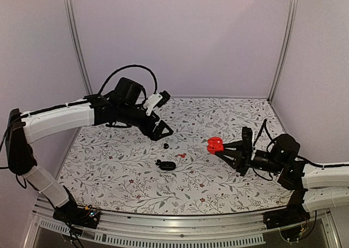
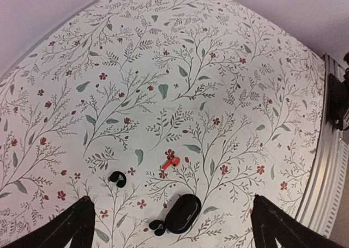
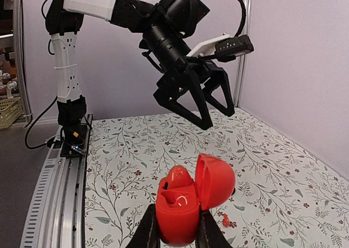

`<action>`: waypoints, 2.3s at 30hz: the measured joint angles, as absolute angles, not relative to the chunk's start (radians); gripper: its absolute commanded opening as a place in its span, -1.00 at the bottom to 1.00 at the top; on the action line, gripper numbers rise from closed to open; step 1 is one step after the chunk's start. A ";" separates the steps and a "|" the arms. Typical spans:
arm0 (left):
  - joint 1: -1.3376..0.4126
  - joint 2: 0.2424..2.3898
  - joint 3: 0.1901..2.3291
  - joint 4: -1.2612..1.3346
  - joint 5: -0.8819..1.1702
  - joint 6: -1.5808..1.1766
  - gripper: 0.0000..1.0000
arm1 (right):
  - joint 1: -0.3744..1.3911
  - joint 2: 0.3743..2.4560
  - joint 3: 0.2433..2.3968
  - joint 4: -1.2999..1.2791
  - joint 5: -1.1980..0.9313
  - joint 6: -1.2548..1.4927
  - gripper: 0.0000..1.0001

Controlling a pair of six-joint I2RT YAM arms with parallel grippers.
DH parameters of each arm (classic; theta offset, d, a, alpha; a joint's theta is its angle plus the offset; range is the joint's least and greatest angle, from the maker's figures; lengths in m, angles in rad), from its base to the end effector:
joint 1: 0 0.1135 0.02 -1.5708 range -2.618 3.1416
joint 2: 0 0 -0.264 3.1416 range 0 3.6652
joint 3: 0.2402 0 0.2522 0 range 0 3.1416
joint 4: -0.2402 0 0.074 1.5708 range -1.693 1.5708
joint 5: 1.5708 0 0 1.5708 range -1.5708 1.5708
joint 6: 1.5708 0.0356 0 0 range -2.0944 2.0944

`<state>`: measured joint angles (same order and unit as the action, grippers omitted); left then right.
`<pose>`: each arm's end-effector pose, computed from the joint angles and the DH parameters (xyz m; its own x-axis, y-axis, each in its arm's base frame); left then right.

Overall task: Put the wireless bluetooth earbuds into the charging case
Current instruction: Pick up the right earbud from the center of the board.

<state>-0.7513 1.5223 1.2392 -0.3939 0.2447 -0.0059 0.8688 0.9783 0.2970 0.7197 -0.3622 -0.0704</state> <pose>0.2453 -0.2410 0.2984 -0.4625 0.4242 -0.7785 0.7975 0.5826 -0.1564 0.1246 0.1668 0.2289 0.0910 0.0058 -0.9958 -0.9386 0.3347 -0.0839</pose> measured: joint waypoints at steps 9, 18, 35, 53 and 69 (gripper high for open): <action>-0.772 1.822 1.399 -0.550 0.258 0.195 0.80 | 0.847 0.893 0.263 0.720 -0.341 -0.036 -1.00; -0.848 2.146 1.735 -0.750 0.196 0.374 0.14 | 0.843 0.891 0.257 0.719 -0.342 -0.024 -1.00; -0.884 2.313 1.870 -0.852 0.073 0.453 -0.26 | 0.843 0.889 0.234 0.719 -0.343 -0.017 -1.00; -0.886 2.374 1.948 -0.876 0.068 0.482 -0.50 | 0.843 0.889 0.234 0.719 -0.344 -0.017 -1.00; -0.876 2.375 1.948 -0.881 0.096 0.451 -0.67 | 0.843 0.892 0.234 0.719 -0.322 -0.027 -1.00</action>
<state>-0.8757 2.3753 1.9476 -0.8806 0.0959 0.4511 0.8433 0.8921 0.2340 0.7189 -0.3222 -0.0273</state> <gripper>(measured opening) 0.160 0.181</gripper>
